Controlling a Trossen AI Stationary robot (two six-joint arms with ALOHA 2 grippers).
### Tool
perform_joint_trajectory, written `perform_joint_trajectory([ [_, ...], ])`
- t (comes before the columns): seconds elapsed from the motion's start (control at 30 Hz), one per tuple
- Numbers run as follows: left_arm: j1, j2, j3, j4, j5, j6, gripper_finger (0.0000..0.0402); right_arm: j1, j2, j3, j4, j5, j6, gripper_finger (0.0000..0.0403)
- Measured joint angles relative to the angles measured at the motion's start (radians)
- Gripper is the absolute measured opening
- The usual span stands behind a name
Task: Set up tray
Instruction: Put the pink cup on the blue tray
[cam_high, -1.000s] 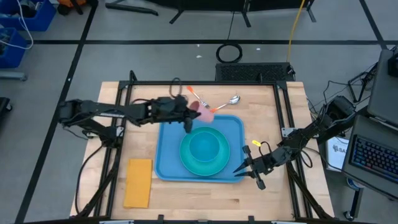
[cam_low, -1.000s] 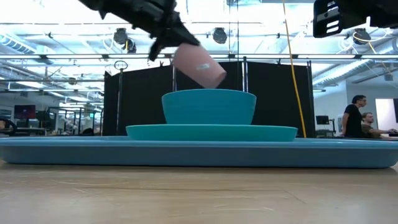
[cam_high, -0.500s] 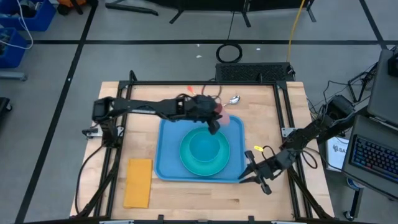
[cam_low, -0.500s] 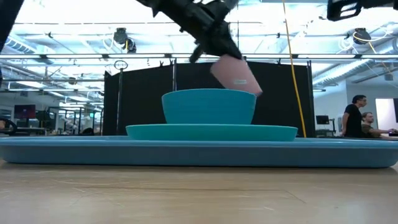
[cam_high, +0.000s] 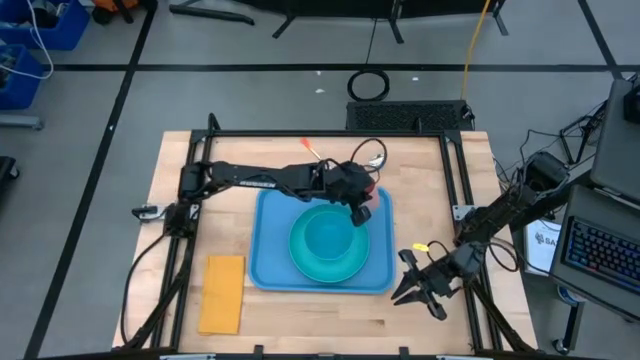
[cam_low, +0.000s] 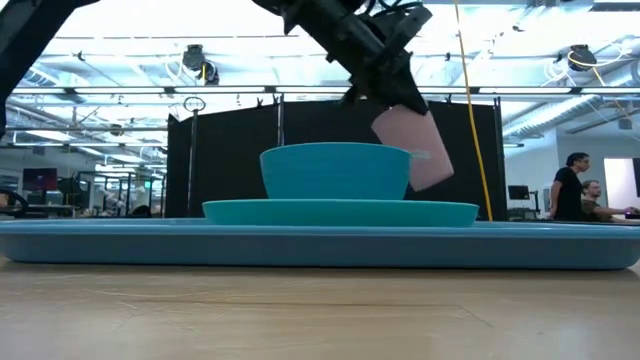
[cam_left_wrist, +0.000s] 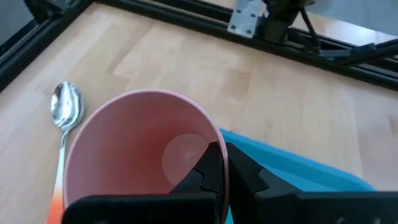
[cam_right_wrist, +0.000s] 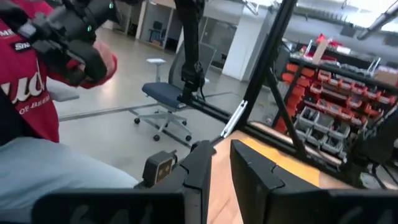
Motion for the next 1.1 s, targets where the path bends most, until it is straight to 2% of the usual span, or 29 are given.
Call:
perform_joint_trajectory([
  [0.33,-0.027,0.045,0.026,-0.013,-0.053,0.047,0.0004,0.014,0.000,0.000,0.032,0.000,-0.040,0.0050],
  [0.9,-0.061,0.103,0.024,0.021,-0.047,0.195,0.0004,0.014,0.000,0.000,0.030,-0.003,-0.049,0.0050],
  [1.1,-0.065,0.103,0.024,0.026,-0.047,0.204,0.0004,0.014,0.000,0.000,0.031,-0.004,-0.049,0.0050],
])
